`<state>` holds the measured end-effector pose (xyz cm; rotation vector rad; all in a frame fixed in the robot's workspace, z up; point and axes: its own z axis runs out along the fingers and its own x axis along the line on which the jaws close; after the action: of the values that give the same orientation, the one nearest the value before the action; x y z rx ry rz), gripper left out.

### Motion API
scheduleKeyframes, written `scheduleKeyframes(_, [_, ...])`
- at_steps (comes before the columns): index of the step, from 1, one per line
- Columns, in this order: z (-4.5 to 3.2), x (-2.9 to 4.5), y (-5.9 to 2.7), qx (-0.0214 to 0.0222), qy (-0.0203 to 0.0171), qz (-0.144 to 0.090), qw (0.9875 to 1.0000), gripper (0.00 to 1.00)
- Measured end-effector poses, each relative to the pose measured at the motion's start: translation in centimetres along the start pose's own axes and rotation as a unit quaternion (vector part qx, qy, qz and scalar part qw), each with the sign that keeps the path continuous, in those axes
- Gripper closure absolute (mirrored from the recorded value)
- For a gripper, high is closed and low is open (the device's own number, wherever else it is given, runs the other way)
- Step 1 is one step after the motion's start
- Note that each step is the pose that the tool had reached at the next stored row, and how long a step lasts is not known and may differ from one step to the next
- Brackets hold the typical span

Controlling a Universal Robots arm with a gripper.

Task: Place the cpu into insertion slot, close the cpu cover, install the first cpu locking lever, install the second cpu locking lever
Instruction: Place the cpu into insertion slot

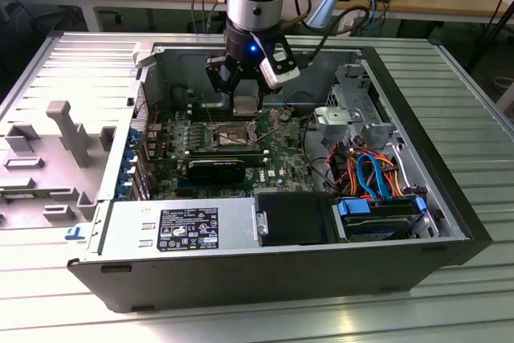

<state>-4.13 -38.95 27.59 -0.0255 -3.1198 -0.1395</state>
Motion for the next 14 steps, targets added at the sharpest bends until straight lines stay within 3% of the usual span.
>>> scheduleKeyframes(14, [0.42,0.00,-0.14,0.0000,0.0000,0.000,1.0000,0.45])
